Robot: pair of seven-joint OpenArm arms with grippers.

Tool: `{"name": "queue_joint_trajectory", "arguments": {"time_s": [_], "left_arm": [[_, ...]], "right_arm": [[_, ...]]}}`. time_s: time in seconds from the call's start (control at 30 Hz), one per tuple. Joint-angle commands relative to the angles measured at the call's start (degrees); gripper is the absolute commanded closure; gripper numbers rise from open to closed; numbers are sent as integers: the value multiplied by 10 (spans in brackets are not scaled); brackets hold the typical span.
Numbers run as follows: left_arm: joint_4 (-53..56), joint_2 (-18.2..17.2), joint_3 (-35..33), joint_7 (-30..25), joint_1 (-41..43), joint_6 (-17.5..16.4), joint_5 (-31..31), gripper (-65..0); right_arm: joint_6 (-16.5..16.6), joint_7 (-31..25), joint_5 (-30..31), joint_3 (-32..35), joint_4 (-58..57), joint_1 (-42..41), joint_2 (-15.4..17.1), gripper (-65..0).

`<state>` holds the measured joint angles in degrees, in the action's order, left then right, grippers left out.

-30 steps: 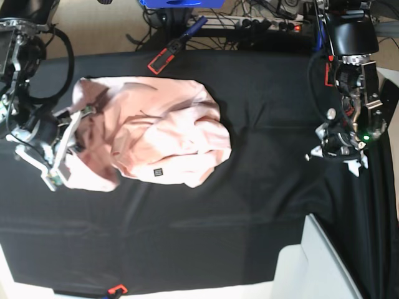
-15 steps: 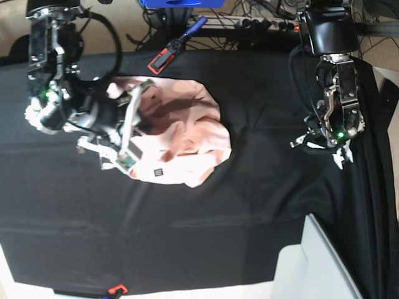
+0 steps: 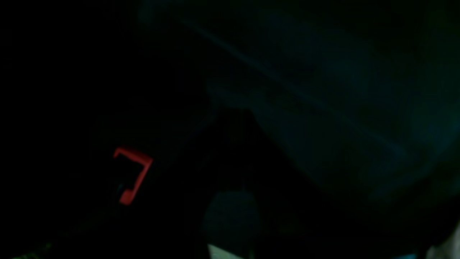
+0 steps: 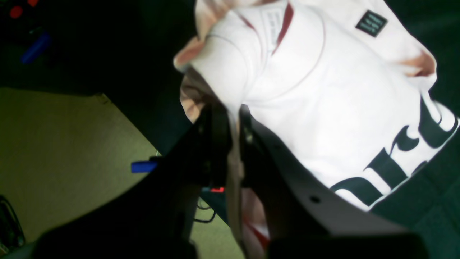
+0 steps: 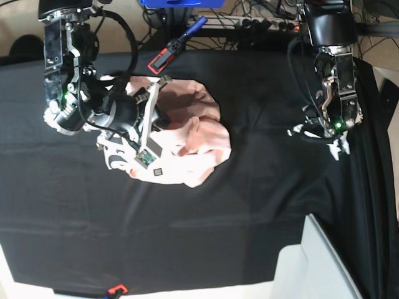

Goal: Fold the T-shirt properly
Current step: 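Grasp the shirt's edge with the right gripper and flip it over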

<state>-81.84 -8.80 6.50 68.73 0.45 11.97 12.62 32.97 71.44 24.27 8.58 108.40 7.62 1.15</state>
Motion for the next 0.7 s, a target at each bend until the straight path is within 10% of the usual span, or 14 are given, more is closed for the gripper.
{"name": "queue_joint_trajectory", "arguments": {"time_s": [0.0,0.67], "left_arm": [[-12,-2,1,-5,-9,-17,0,0],[-8,-1,1,-5,-4,-64,-1,0]], "right_arm": [[3,-12,13,3,5,-10,-7,0],[3,-36,14,-3,-69,-32,-48,-3]]}}
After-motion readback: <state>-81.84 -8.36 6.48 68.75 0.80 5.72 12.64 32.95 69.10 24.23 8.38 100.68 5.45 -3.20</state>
